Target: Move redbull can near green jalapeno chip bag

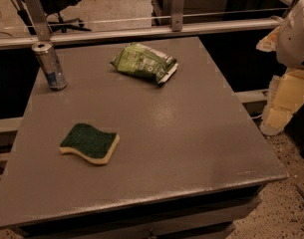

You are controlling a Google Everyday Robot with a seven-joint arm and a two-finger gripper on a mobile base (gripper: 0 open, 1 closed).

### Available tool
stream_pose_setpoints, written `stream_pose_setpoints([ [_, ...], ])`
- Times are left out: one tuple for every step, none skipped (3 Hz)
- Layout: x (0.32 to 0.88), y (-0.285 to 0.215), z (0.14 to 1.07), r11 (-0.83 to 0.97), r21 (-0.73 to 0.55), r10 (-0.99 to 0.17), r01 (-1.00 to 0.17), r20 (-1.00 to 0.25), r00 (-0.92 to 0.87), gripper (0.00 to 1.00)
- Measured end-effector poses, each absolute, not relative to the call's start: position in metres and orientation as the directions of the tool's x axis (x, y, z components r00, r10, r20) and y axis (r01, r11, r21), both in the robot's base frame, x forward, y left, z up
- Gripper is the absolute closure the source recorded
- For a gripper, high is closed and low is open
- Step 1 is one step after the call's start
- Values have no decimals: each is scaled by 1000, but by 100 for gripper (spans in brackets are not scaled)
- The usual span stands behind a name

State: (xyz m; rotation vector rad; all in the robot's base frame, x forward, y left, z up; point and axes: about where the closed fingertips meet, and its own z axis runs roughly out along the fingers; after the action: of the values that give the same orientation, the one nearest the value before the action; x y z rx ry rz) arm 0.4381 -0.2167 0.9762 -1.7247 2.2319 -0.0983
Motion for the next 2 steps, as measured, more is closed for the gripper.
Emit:
stream_pose_setpoints([
  [438, -217, 976, 270, -246, -953, -931, -207, -221, 0],
  [447, -210, 972, 271, -240, -946, -932, -248, -211, 0],
])
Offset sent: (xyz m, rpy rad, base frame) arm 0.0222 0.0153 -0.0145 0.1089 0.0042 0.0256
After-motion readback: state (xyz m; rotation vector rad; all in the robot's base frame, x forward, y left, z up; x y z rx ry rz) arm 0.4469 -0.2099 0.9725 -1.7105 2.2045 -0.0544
